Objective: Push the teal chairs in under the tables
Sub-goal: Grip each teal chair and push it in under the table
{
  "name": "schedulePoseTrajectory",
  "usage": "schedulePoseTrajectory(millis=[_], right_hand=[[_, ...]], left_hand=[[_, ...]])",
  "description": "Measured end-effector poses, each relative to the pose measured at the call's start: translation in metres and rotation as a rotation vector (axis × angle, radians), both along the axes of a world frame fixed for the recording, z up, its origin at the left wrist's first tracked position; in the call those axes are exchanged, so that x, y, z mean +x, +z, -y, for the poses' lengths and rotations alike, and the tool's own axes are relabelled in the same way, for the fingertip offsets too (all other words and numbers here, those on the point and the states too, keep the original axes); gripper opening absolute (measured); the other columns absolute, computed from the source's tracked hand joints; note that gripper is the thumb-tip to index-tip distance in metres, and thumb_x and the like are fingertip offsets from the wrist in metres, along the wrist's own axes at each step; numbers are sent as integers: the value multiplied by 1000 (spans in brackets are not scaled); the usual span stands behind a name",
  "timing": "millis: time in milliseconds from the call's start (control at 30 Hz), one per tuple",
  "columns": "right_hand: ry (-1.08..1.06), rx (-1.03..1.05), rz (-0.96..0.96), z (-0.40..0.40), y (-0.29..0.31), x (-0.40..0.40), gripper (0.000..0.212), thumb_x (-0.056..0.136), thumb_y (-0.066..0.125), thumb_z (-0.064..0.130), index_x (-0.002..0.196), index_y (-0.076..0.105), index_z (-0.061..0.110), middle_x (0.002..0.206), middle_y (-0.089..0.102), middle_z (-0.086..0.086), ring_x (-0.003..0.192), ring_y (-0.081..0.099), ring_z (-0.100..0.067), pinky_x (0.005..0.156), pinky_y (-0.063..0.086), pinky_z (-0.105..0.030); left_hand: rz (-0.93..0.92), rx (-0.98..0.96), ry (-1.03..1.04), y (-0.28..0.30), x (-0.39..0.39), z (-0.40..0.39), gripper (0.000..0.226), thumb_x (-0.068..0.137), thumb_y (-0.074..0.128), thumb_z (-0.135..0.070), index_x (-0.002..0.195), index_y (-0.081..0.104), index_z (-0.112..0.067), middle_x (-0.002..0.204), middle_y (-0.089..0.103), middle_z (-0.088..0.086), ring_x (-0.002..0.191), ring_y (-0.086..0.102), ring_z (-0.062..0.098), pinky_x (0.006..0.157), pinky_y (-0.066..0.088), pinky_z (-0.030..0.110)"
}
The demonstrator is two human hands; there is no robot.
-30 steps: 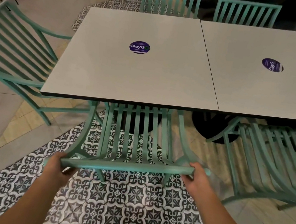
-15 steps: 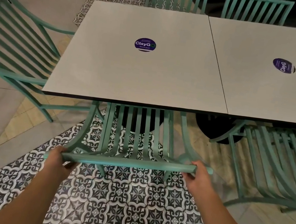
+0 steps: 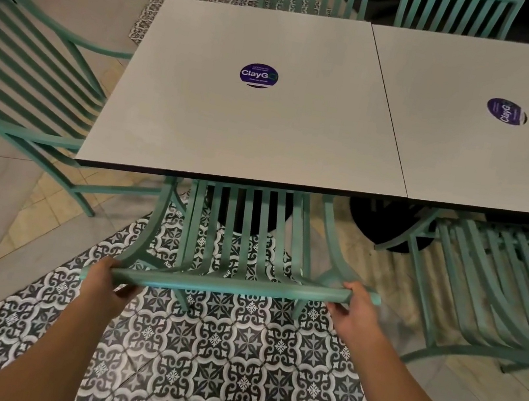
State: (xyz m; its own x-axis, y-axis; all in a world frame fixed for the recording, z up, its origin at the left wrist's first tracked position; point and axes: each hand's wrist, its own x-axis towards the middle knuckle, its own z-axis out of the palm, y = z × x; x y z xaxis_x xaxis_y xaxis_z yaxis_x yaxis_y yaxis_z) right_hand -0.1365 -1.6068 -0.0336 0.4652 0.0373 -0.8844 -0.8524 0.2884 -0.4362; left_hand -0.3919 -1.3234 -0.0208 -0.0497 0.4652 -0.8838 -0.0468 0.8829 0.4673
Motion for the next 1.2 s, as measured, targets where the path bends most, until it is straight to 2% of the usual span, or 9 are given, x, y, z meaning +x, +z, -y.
schedulePoseTrajectory(millis=[200,400,500,633,767,833,900,1067,1200], right_hand=[[2,-1,-15,-1,1,-1,8,90,58,6,95,51,6,113,54,-17,106,59,-29,85,54,-45],[17,-14,-10,1,1,-1,10,90,60,9,95,51,6,121,54,-18,106,59,-29,92,53,-42],[105,-62,79,7,-4,-3,21,91,62,24,101,54,7,122,56,-19,108,60,-31,89,54,-42],[385,-134,285,1,-8,-43,64,79,61,60,122,55,12,122,61,-12,106,61,-26,80,51,-39],[1148,-43,373,-49,-8,-124,106,49,64,84,134,48,23,133,55,-1,115,56,-19,94,48,-45],[1538,-39,518,-78,-2,-158,95,63,58,82,139,44,27,137,52,4,116,53,-12,98,44,-38],[1724,11,688,-116,10,-193,79,76,56,73,140,41,31,139,50,8,115,52,-5,93,42,-26],[1836,-2,1105,-235,37,-255,64,88,52,60,145,31,38,150,36,7,132,41,-8,111,33,-38],[1811,-158,1386,-328,53,-304,64,93,49,53,149,28,29,153,31,5,138,32,-12,112,24,-28]], left_hand=[[-5,-5,5,-5,0,-2,40,90,53,-13,129,44,-7,128,54,15,104,60,32,72,53,40],[9,-23,-16,-5,-3,-1,35,91,58,-20,122,47,-8,116,59,15,94,64,32,66,55,42],[-43,46,-146,-3,-8,3,29,93,59,-33,108,54,-8,109,62,14,91,63,31,81,55,48],[-194,213,-303,8,-30,8,59,87,60,-54,124,53,-8,114,56,16,100,55,30,84,49,47],[-453,443,-455,23,-74,9,94,78,53,-76,141,41,-8,136,51,18,118,53,37,98,45,53],[-585,585,-601,29,-95,4,87,83,52,-70,144,39,-8,142,49,18,123,52,35,104,42,50],[-705,685,-750,32,-125,-9,70,91,55,-55,143,43,-11,143,48,16,126,51,32,105,42,44],[-1029,887,-1147,45,-195,-76,52,91,53,-49,138,51,-25,144,48,2,128,47,23,111,34,44],[-1124,970,-1287,66,-251,-141,51,93,51,-46,140,47,-28,149,42,0,138,35,20,119,18,45]])
